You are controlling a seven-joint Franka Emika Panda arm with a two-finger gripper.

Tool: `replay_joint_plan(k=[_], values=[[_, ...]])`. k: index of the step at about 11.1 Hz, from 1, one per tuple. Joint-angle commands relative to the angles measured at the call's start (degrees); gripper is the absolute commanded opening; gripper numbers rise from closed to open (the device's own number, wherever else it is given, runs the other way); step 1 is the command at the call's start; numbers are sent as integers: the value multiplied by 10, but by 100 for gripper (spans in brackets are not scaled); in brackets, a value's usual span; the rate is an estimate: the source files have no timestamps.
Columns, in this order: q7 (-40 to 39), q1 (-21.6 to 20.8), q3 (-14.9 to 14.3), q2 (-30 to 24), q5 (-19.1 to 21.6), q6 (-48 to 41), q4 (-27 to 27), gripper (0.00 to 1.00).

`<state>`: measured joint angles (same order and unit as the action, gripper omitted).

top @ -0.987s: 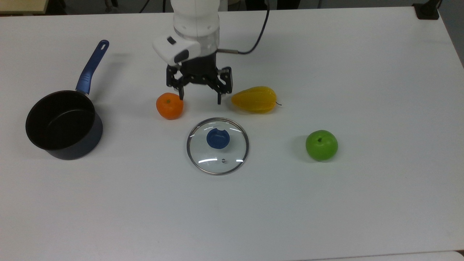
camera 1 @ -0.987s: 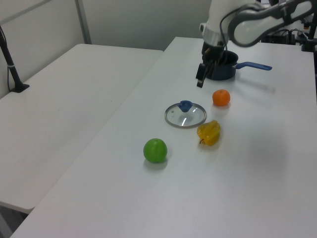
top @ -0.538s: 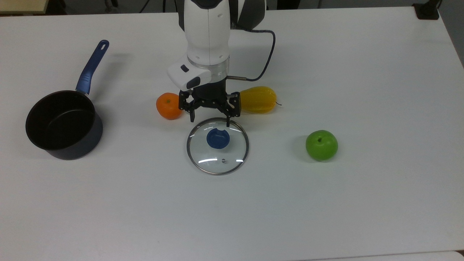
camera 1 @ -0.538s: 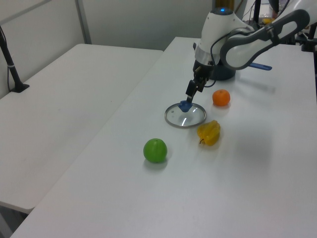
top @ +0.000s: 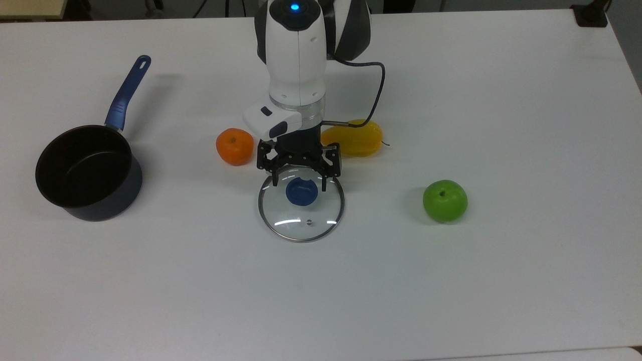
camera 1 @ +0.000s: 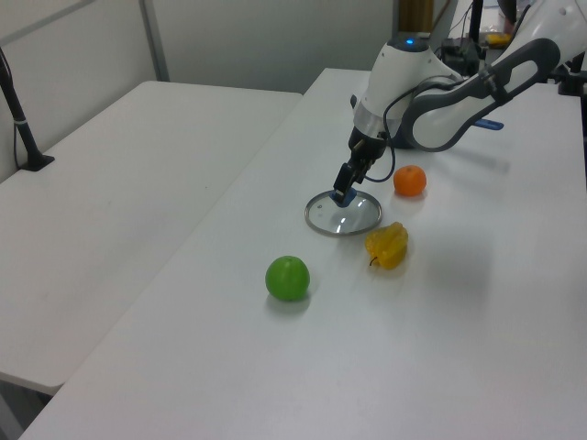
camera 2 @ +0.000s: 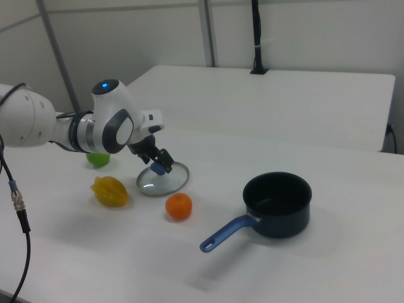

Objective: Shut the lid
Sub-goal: 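Move the open gripper down over the blue knob of the glass lid, then close the gripper on the blue knob of the glass lid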

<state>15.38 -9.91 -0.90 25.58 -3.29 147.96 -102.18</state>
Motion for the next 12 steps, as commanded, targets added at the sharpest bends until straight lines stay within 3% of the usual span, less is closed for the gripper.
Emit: replay_joint_plan(k=[1,2,5,9,12], values=[[15,-5,-2,11,-14,23,6,100],[15,-5,-2,14,-15,23,6,100],[15,-5,-2,14,-15,23,6,83],[14,-8,-2,4,-15,16,6,49],[14,2,-3,-38,-15,-50,8,48]])
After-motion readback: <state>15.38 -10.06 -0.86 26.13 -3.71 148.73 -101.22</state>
